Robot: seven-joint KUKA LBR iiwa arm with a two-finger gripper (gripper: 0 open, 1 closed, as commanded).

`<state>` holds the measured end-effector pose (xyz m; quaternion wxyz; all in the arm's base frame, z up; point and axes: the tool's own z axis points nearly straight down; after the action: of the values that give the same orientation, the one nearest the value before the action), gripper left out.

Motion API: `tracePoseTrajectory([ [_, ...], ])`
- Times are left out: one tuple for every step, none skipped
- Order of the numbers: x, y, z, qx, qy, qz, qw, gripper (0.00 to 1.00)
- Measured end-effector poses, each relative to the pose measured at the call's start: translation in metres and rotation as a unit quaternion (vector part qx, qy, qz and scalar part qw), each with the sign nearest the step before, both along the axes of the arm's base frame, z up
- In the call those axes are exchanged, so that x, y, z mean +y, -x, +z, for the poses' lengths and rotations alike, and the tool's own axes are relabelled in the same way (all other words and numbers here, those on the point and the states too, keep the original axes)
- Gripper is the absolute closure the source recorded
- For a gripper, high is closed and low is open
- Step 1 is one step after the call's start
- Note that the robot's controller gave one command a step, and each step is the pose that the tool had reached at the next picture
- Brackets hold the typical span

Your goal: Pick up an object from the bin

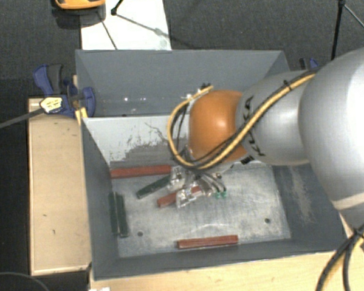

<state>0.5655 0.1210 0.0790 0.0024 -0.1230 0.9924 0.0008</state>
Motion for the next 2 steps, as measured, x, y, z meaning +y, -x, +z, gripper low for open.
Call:
tracePoseTrajectory([
  [-0.0002, 0.0004, 0.0122, 0.0017, 0.001, 0.000, 1.0000, 1.00],
  [0.0000, -0.0005, 0.0215, 0.0008, 0.000, -0.001, 1.0000, 1.00],
])
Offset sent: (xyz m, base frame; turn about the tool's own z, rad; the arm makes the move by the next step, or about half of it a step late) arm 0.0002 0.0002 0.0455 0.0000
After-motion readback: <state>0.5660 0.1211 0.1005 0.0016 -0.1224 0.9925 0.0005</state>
